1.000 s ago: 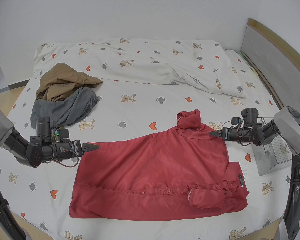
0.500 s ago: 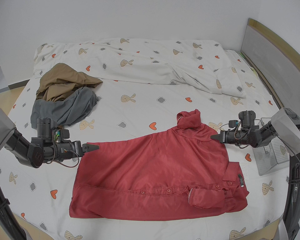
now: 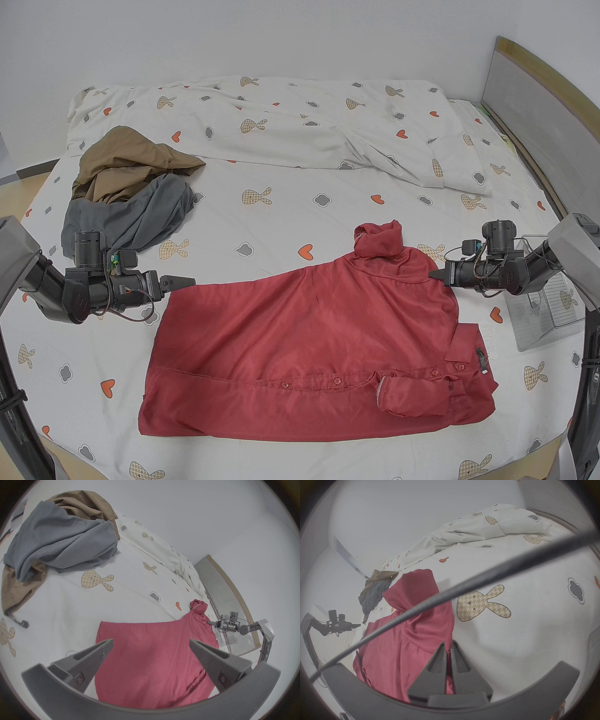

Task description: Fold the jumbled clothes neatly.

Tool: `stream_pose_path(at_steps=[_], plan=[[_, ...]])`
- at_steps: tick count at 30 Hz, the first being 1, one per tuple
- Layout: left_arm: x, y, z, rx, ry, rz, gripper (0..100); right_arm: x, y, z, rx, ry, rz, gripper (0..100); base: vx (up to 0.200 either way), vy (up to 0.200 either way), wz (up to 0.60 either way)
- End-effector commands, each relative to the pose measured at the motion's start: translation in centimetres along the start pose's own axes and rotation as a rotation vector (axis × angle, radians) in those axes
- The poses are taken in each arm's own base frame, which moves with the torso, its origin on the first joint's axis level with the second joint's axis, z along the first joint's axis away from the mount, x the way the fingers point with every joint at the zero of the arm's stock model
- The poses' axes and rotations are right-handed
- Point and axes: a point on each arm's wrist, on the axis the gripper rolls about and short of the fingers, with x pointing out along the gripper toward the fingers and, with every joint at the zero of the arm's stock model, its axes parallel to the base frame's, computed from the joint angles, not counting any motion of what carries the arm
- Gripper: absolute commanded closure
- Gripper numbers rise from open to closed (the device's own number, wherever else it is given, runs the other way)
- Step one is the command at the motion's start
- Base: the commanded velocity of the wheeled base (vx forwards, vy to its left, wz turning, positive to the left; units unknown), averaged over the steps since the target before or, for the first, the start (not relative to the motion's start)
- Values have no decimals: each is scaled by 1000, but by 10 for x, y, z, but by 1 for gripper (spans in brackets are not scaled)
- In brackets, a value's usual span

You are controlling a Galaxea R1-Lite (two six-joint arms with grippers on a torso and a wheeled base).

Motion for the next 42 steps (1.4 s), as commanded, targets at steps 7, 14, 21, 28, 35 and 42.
stream_pose_path(at_steps=[7,14,21,28,35,42], plan=[[35,56,3,-36,-2,-9,0,-28,22,9,-19,-21,12,100,0,0,0],[60,65,6,-17,-6,-18,0,-30,24,9,-21,-20,14,100,0,0,0],[69,71,1,-22,6,-19,0,-29,23,7,-17,-14,13,100,0,0,0],[67,70,-8,-39,31,-16,0,-28,24,6,-17,-12,14,100,0,0,0],[65,65,-17,-55,59,-17,100,-26,28,5,-21,-6,24,100,0,0,0],[65,65,-17,-55,60,-17,100,-25,28,5,-22,-8,22,100,0,0,0]])
